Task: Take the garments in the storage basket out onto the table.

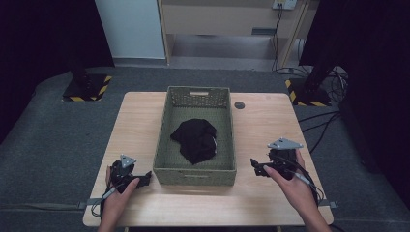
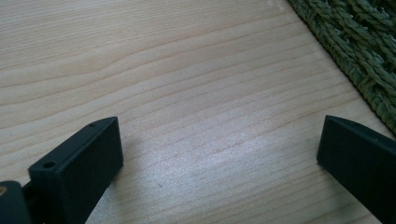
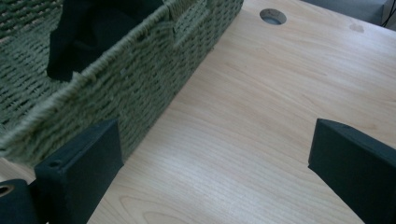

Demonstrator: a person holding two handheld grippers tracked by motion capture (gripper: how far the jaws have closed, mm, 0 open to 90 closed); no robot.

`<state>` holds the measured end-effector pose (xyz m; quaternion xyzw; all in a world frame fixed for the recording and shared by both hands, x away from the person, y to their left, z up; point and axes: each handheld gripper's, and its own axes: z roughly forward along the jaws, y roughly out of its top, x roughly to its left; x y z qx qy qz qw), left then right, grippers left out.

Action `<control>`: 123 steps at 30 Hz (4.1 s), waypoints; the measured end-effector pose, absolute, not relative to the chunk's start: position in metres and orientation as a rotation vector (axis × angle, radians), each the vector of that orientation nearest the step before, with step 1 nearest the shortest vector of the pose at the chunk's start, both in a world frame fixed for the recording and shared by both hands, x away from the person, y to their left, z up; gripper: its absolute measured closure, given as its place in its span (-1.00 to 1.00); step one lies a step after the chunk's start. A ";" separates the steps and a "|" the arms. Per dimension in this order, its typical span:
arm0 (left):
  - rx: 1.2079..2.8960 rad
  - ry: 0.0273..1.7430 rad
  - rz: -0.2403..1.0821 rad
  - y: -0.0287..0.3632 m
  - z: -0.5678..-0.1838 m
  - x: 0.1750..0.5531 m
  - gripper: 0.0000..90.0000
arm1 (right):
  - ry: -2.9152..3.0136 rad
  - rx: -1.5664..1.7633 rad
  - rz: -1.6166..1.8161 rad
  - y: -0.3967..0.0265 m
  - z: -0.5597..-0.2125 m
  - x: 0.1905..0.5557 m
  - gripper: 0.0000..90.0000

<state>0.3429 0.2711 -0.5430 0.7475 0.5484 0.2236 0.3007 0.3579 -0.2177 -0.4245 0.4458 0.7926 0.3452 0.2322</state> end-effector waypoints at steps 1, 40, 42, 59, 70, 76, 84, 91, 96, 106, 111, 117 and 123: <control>1.984 1.455 0.593 0.271 -0.543 0.343 -1.00 | 2.176 1.221 0.949 -0.216 -0.421 0.359 -0.93; 1.984 1.455 0.593 0.271 -0.543 0.343 -1.00 | 2.228 1.111 0.981 -0.164 -0.373 0.377 -0.94; 1.984 1.455 0.594 0.271 -0.543 0.343 -1.00 | 2.232 1.110 0.978 -0.160 -0.373 0.379 -0.94; 1.983 1.455 0.594 0.271 -0.543 0.343 -1.00 | 2.262 1.094 0.990 -0.134 -0.373 0.397 -0.93; 1.983 1.455 0.594 0.271 -0.543 0.343 -1.00 | 2.287 1.083 1.005 -0.109 -0.373 0.413 -0.93; 1.983 1.455 0.594 0.271 -0.543 0.343 -1.00 | 2.293 1.076 0.993 -0.099 -0.376 0.421 -0.93; 1.983 1.455 0.594 0.271 -0.543 0.343 -1.00 | 2.312 1.073 0.986 -0.084 -0.383 0.426 -0.93; 1.983 1.456 0.594 0.271 -0.543 0.343 -1.00 | 2.338 1.061 0.985 -0.066 -0.392 0.431 -0.94; 1.983 1.455 0.594 0.271 -0.543 0.343 -1.00 | 2.346 1.069 0.981 -0.057 -0.397 0.435 -0.94; 1.983 1.455 0.594 0.271 -0.543 0.343 -1.00 | 2.348 1.101 0.968 -0.049 -0.405 0.450 -0.94; 1.983 1.455 0.594 0.271 -0.543 0.343 -1.00 | 2.361 1.113 0.948 -0.044 -0.414 0.455 -0.94; 1.983 1.455 0.594 0.271 -0.543 0.343 -1.00 | 2.370 1.128 0.943 -0.038 -0.420 0.461 -0.94; 1.983 1.455 0.594 0.271 -0.543 0.343 -1.00 | 2.380 1.167 0.953 -0.033 -0.425 0.467 -0.93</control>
